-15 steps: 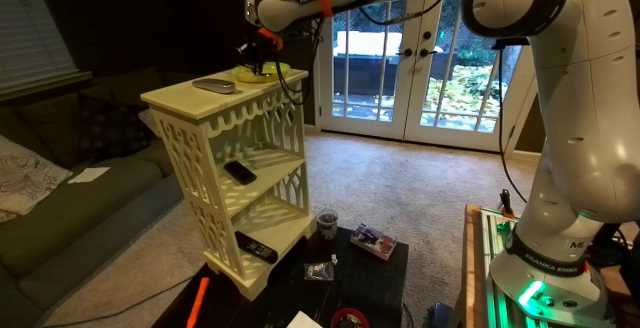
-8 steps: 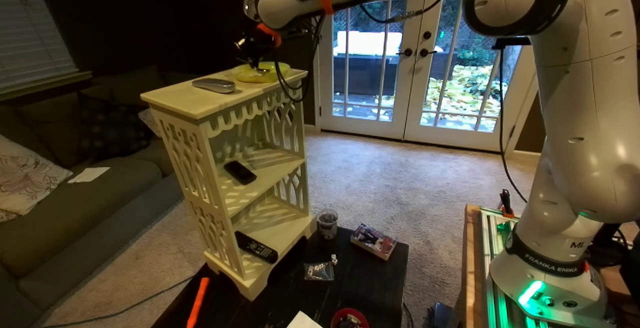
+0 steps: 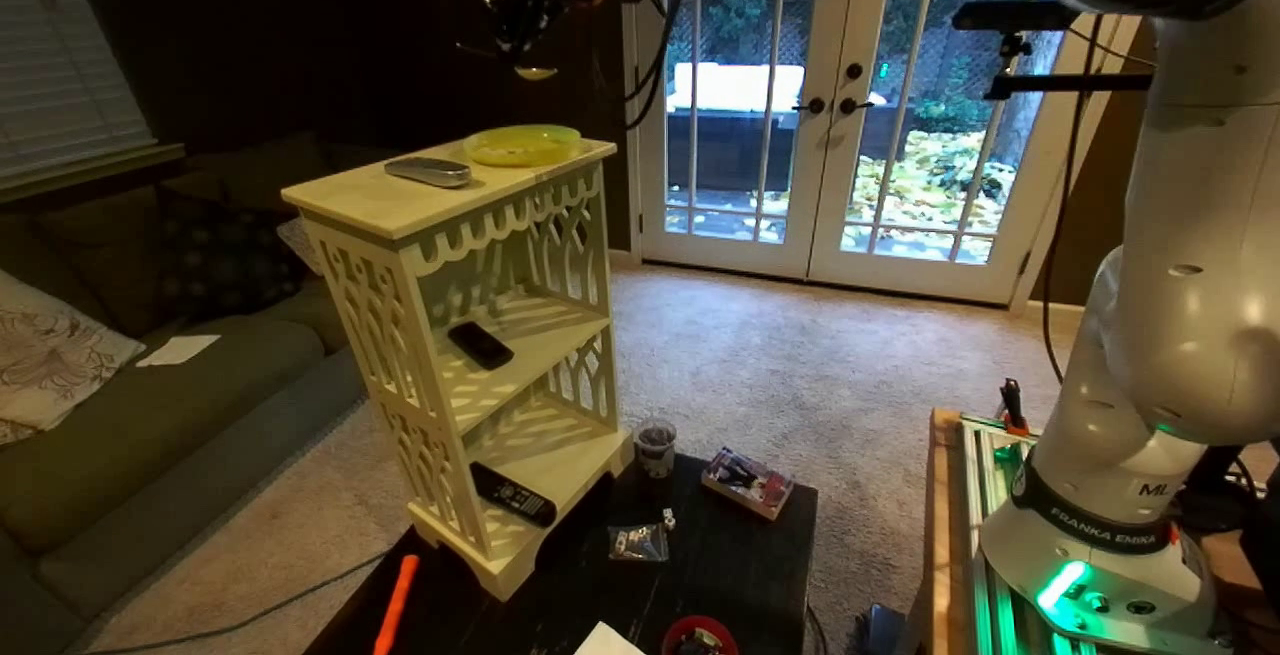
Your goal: Put the fork on the lower shelf
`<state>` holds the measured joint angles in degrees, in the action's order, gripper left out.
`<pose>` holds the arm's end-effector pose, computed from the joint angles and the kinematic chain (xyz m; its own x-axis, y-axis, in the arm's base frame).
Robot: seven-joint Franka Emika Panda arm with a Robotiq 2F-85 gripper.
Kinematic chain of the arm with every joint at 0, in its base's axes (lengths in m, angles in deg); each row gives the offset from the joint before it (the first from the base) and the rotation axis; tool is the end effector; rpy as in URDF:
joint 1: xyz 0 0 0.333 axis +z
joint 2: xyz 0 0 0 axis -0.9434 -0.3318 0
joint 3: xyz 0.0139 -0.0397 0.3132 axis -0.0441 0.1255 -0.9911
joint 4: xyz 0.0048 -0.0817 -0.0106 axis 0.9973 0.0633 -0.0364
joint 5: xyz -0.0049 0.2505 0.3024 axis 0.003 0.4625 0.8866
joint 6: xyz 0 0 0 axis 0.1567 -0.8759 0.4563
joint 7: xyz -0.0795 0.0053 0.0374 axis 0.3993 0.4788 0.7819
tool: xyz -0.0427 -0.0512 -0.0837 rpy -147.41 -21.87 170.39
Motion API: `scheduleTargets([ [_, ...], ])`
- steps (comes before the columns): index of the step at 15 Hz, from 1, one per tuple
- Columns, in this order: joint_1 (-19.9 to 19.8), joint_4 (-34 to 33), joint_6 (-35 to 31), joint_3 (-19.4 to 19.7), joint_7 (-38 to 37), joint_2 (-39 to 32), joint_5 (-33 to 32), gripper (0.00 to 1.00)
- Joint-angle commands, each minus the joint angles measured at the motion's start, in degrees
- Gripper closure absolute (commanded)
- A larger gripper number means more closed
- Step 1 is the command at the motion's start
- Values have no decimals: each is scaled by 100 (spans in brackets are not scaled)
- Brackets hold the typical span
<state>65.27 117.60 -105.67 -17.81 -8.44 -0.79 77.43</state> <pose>0.6473 -0.0444 0.6783 0.7496 -0.2174 0.6252 -0.2554 -0.9664 -0.0299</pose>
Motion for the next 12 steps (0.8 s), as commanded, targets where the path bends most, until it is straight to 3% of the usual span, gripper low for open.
scheduleTargets([
  [1, -110, 1397, -32, -151, 1395, 1270, 949, 98],
  [6, 372, 2812, 803, 214, 2762, 2544, 1786, 98],
  [10, 624, 4074, 1409, 385, 3165, 3517, 1819, 98],
  [12, 635, 4534, 2144, 410, 3008, 3852, 1617, 98],
])
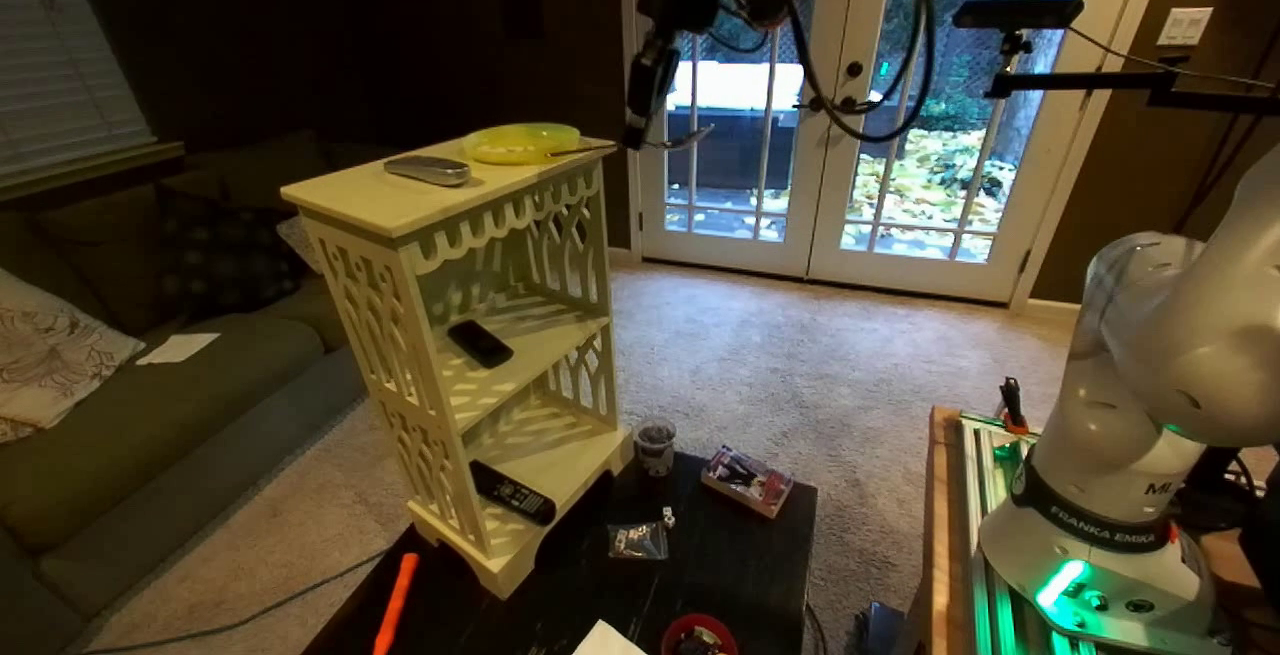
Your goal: Put the fork on the lower shelf
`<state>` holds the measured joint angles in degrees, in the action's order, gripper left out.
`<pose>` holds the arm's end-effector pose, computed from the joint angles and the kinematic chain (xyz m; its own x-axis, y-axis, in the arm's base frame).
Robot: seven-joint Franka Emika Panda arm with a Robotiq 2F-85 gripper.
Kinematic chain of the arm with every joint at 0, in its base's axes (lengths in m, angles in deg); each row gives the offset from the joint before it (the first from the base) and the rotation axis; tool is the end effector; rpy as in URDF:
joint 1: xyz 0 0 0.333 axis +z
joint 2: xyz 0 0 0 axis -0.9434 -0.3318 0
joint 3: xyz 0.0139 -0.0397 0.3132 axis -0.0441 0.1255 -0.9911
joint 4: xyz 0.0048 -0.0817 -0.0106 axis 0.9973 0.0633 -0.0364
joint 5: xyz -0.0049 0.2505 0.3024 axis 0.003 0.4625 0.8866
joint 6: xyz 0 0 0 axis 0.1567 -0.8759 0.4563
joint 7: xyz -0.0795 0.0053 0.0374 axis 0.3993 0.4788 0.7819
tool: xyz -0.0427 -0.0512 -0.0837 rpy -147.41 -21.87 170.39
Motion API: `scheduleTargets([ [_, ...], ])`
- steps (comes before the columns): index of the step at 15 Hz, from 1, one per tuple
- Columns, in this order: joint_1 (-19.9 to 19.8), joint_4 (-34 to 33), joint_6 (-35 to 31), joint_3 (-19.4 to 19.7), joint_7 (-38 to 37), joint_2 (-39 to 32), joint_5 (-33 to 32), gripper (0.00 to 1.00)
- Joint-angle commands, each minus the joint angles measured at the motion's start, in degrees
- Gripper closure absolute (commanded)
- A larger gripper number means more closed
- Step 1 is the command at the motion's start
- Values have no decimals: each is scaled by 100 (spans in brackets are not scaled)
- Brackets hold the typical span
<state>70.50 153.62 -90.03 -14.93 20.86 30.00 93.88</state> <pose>0.4629 -0.0006 0.6203 0.9310 0.1720 0.3220 0.2071 -0.9752 -0.0780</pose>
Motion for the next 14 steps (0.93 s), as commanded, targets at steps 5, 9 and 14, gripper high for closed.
scheduleTargets([
  [5, -270, 1215, 689, -69, -953, 313, -955, 98],
  [9, -353, 1139, -490, -101, -1775, -580, -1446, 98],
  [14, -237, 1119, -2132, 118, -2059, -1354, -136, 98],
])
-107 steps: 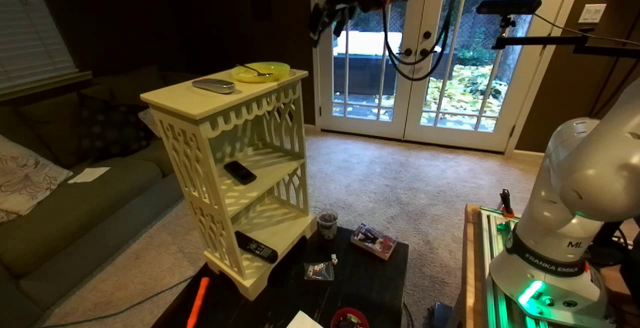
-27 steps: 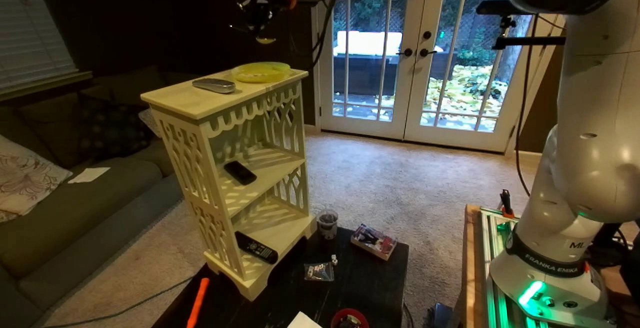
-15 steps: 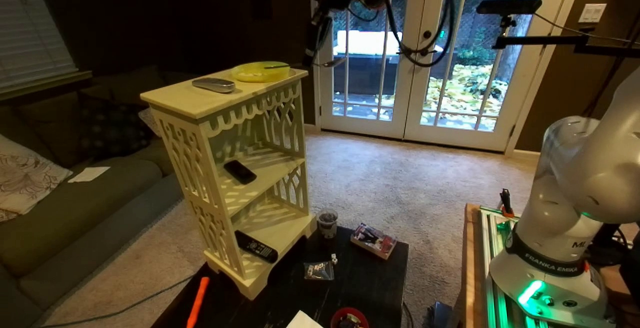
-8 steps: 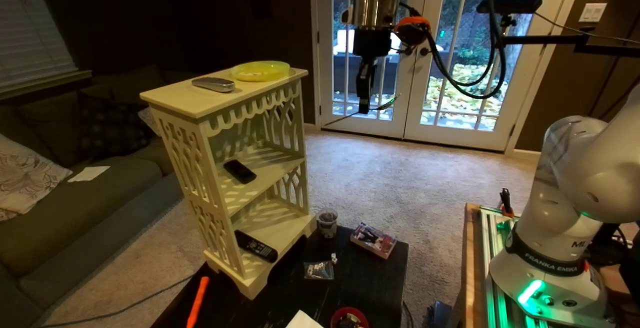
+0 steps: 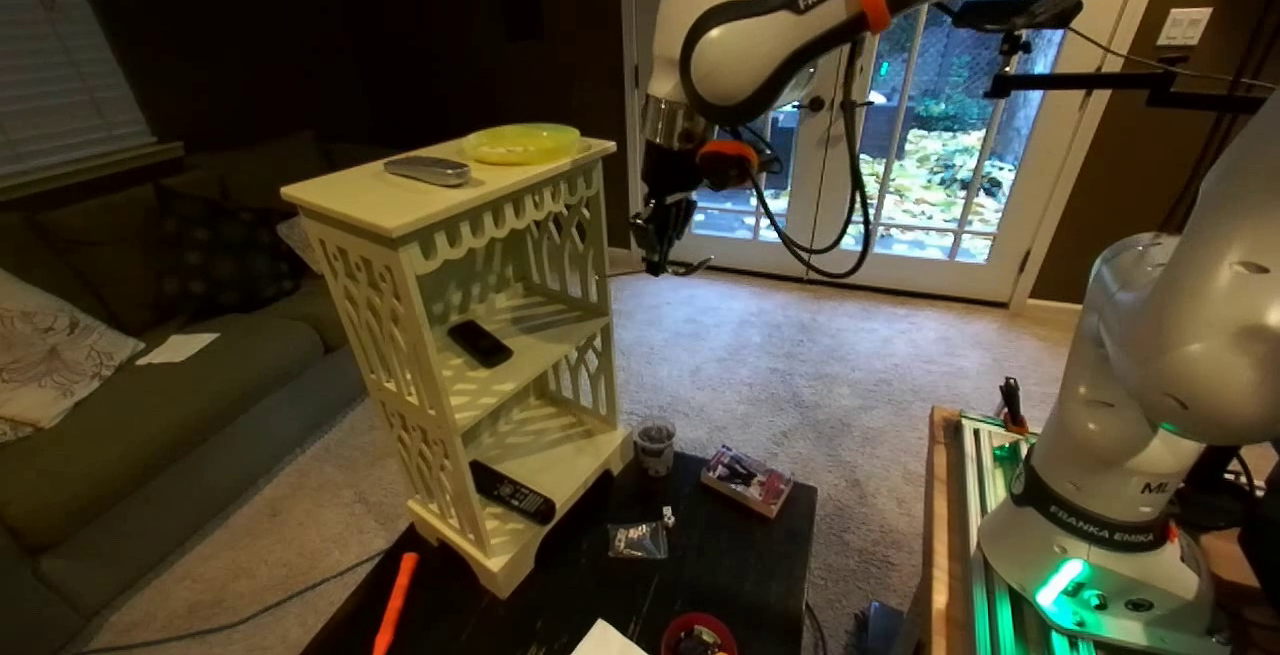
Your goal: Put the fork on the lower shelf
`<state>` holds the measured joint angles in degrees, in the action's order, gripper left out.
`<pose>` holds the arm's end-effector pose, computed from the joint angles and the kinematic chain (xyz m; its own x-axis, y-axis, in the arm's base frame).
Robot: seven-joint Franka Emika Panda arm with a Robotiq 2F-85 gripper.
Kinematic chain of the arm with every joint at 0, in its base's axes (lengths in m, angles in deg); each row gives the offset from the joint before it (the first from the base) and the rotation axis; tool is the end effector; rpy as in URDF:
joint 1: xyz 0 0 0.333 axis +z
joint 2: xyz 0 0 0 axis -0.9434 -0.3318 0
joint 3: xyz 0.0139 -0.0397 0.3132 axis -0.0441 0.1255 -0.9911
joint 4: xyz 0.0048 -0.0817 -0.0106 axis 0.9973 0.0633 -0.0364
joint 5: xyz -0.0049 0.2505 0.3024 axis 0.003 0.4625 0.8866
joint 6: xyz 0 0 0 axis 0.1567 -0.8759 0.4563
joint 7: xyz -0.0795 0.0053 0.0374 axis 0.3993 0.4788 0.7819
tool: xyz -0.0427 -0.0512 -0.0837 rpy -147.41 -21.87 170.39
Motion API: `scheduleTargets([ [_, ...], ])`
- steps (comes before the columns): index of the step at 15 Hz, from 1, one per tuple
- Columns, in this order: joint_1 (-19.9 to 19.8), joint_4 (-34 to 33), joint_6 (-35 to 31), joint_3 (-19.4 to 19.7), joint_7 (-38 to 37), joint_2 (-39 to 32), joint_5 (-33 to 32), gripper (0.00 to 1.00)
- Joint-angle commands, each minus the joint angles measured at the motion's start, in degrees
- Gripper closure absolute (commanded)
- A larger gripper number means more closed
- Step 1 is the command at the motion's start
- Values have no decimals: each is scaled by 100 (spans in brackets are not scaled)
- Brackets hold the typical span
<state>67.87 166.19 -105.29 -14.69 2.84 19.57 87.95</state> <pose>0.4938 -0.0331 0.4514 0.9742 -0.1577 0.1618 -0.1504 -0.9870 -0.0563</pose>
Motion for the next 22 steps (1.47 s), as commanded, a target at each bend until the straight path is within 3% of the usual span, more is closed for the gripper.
scheduleTargets([
  [1, -23, -72, -895, 64, -459, -358, 380, 98],
  [4, -71, 71, -1550, -84, -1412, -354, -66, 98],
  [5, -41, -23, -1630, -99, -1467, -348, -55, 98],
  [6, -49, 24, -1446, 3, -1071, -425, 69, 91],
  [9, -26, -32, -1552, -63, -1266, -402, 70, 91],
  [10, -26, -36, -1552, -63, -1272, -400, 70, 98],
  [12, -123, -21, -1784, -101, -1704, -534, -209, 98],
  [14, -109, 69, -2044, -82, -1799, -718, -83, 98],
  [18, -65, 385, -3234, -82, -2273, -1189, -162, 98],
  [22, -7, 499, -4773, 149, -3564, -1972, -1613, 98],
])
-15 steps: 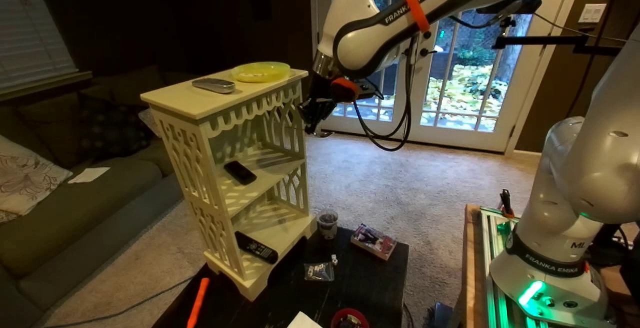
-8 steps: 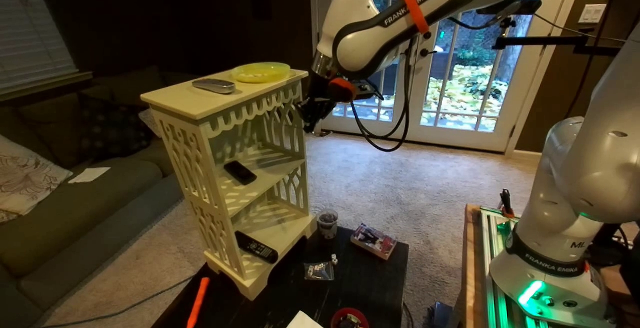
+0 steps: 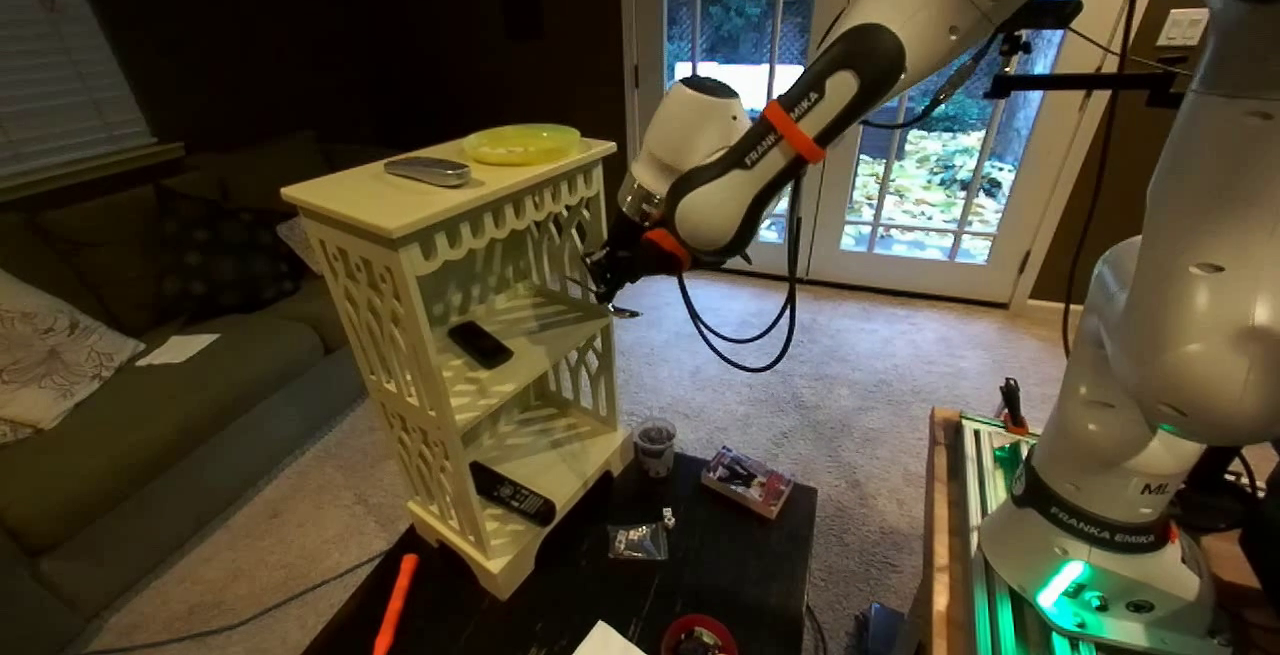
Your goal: Put the fork on the lower shelf
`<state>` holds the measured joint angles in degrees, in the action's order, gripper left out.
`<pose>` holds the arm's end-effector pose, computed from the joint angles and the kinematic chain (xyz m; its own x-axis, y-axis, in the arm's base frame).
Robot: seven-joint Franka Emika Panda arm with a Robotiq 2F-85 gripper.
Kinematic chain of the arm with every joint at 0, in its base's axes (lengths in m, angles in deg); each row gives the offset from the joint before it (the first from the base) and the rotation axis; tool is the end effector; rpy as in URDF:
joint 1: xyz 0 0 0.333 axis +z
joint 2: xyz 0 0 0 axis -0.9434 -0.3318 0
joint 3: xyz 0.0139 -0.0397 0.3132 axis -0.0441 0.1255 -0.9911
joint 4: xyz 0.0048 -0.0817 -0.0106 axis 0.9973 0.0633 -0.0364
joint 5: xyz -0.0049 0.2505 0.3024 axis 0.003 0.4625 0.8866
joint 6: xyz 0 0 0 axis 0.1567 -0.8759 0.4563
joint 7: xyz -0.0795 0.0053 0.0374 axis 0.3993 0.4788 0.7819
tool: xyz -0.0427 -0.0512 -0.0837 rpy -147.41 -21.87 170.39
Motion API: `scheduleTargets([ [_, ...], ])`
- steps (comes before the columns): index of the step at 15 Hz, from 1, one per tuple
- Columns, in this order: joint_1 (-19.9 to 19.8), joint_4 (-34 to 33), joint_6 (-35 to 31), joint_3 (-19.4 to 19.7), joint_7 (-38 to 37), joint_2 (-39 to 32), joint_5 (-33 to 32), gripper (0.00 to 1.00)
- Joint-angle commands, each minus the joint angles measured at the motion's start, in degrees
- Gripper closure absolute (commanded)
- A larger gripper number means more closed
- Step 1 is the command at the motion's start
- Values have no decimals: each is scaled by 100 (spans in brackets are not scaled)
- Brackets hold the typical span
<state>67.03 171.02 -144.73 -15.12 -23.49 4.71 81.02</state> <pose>0.5400 -0.0365 0.3576 0.7476 -0.4913 0.4470 -0.4517 -0.8694 -0.2001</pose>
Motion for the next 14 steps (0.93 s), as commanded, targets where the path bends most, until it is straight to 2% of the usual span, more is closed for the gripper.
scheduleTargets([
  [1, 201, -42, -1010, 444, -1381, -662, -1444, 98],
  [3, 546, -273, -1115, 836, -1970, -1033, -1676, 98],
  [5, 816, -466, -1206, 1038, -2327, -1341, -1470, 98],
  [8, 829, -699, -1365, 813, -2645, -1646, -1011, 98],
  [10, 902, -923, -1437, 830, -2775, -1867, -962, 98],
  [11, 728, -938, -1235, 595, -2660, -1855, -910, 98],
  [12, 839, -722, -1286, 784, -2610, -1678, -1065, 91],
  [13, 817, -784, -1285, 727, -2610, -1750, -1035, 91],
  [14, 808, -820, -1285, 699, -2610, -1800, -1017, 98],
])
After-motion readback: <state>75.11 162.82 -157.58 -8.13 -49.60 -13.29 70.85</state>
